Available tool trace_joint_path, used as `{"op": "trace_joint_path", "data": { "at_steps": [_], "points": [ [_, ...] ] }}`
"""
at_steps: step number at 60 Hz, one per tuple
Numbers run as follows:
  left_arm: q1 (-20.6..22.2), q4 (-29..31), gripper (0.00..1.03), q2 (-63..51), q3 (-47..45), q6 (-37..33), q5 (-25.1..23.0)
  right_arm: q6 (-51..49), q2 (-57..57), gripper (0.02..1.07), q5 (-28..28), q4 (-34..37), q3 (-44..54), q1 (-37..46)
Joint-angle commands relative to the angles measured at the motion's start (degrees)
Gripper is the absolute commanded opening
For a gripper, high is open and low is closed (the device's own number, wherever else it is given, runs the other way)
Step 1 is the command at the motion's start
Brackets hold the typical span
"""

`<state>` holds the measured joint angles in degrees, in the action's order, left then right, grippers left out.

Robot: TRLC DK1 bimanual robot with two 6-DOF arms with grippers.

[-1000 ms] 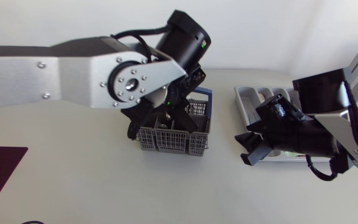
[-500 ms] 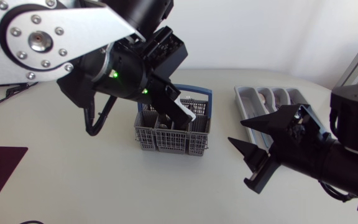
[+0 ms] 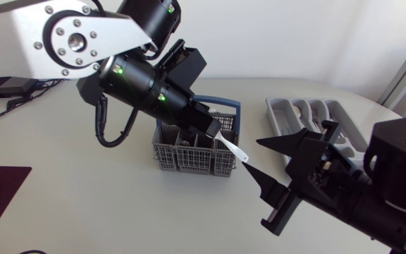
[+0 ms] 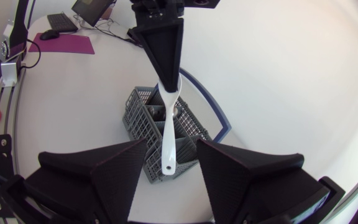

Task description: Sort the cutlery from the basket into the organizer compartments.

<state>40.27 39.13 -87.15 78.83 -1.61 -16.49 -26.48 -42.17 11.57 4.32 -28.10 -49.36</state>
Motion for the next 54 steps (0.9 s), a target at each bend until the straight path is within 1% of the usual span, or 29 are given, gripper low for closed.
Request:
{"op": "trace_joint_path", "data": {
  "at_steps": [1,9,13,18,30,36,39,45,51,54],
  "points": [
    [-0.3,0.6,0.03,-2.1,2.2,1.8,-2.2,-2.0,-3.7,0.62,2.0,-2.6,0.5,-2.1],
    [-0.3,0.6,0.03,-3.1,2.6,2.3,-4.4,-3.8,-8.4,0.60,4.3,-5.8,-0.5,-3.7],
    [-0.2,0.6,0.03,-3.4,2.6,2.3,-5.1,-4.9,-10.9,0.52,5.4,-8.1,-1.1,-3.9],
    [0.0,0.7,0.03,-3.6,2.6,2.3,-5.8,-5.4,-12.8,0.48,5.8,-9.3,-2.0,-3.9],
    [0.1,1.0,0.03,-3.5,2.2,2.2,-6.4,-5.9,-16.5,0.48,6.5,-11.3,-3.6,-3.3],
    [0.1,1.0,0.03,-3.5,1.9,2.0,-6.4,-6.0,-16.8,0.38,6.5,-11.8,-3.7,-3.1],
    [0.0,1.0,0.03,-3.4,1.8,2.0,-6.4,-6.0,-16.9,0.37,6.5,-11.9,-3.6,-3.0],
    [0.0,1.0,0.03,-3.1,1.3,1.9,-6.4,-6.0,-17.2,0.30,6.4,-12.3,-3.5,-2.8],
    [0.1,0.9,0.03,-2.9,1.0,1.8,-6.4,-6.0,-17.2,0.28,6.4,-12.5,-3.4,-2.5],
    [0.1,1.0,0.03,-2.8,0.8,1.8,-6.4,-6.0,-17.0,0.23,6.4,-12.5,-3.4,-2.4]
  ]
}}
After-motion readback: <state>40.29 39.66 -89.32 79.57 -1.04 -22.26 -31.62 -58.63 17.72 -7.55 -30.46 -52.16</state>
